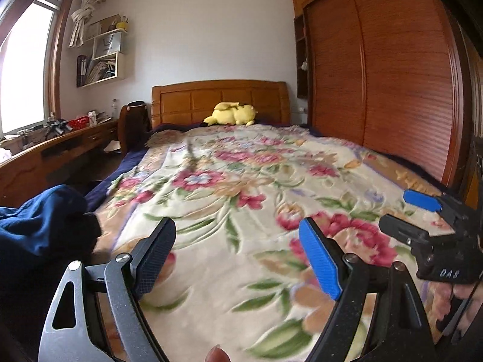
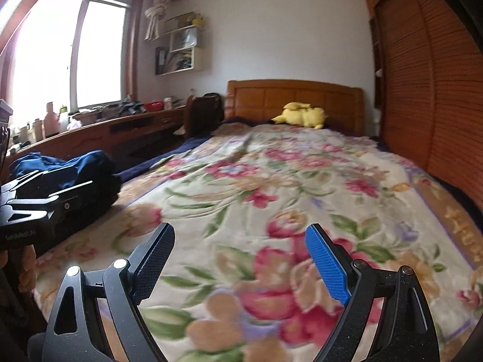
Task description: Fold large clothes
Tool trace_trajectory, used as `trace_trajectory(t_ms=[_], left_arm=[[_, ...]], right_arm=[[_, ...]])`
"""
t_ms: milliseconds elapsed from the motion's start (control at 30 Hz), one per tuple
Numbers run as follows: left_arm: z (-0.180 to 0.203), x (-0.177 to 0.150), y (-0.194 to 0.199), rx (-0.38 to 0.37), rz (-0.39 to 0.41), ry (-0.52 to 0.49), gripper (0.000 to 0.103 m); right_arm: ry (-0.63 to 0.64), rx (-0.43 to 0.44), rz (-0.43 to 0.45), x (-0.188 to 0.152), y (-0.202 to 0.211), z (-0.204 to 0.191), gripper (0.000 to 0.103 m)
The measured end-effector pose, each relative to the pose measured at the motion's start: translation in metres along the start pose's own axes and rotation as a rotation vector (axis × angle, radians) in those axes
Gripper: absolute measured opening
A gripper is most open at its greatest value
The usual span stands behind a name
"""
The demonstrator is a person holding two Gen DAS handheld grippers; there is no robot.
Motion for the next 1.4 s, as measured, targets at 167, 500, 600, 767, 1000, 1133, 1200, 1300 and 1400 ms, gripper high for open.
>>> trace_trajectory(t_ms=[167,500,600,767,1000,1133,1200,1300,1400], left_arm=[[0.021,-0.008,-0.007,-0.004,0.008,0.020,0.084],[0.029,-0.053,-0.012,0.045,-0.044,0.053,0.084],[0.029,-0.065,-0.016,0.073,-0.044,0.028,0.084],[0.024,-0.081,-0.023,0.086,-0.047,0.033,0.084],[0.020,-0.084,-0.028,0.105,-0.005,0.014,0.084],[0.014,-0.083,-0.032,0.107,0.005,0.039,0.084],[0.012,-0.084,-0.032,0.102,0.006,0.052,0.084],[0.008,-0.084,-0.031,0.096,0.011,0.067,0.084],[0.008,-0.085,-0.031,0.097,0.012,0.068,0.084]], right_arm=[[-0.005,-0.073,0.035,-0.011,0.007,0.002,0.090],[-0.040,-0.132,0.065,-0.052,0.018,-0.002,0.089],[-0.058,-0.128,0.055,-0.057,0.014,0.000,0.089],[-0.054,-0.149,0.057,-0.060,0.011,0.000,0.089],[-0.036,-0.140,0.068,-0.062,0.002,-0.002,0.089],[-0.040,-0.147,0.070,-0.063,-0.001,0.003,0.089],[-0.049,-0.148,0.069,-0.064,-0.001,0.008,0.089],[-0.058,-0.144,0.064,-0.066,-0.001,0.013,0.089],[-0.063,-0.136,0.050,-0.067,-0.002,0.017,0.089]])
Point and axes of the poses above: each gripper's, at about its wrist camera, not at the fingertips, and y roughly against the way its jaws point, z to its right, x to its top, the point moved 3 cm from there along -y, roughly the way its jaws point, and after that the axes turned 8 degrees about x, right-handed, at the moved point
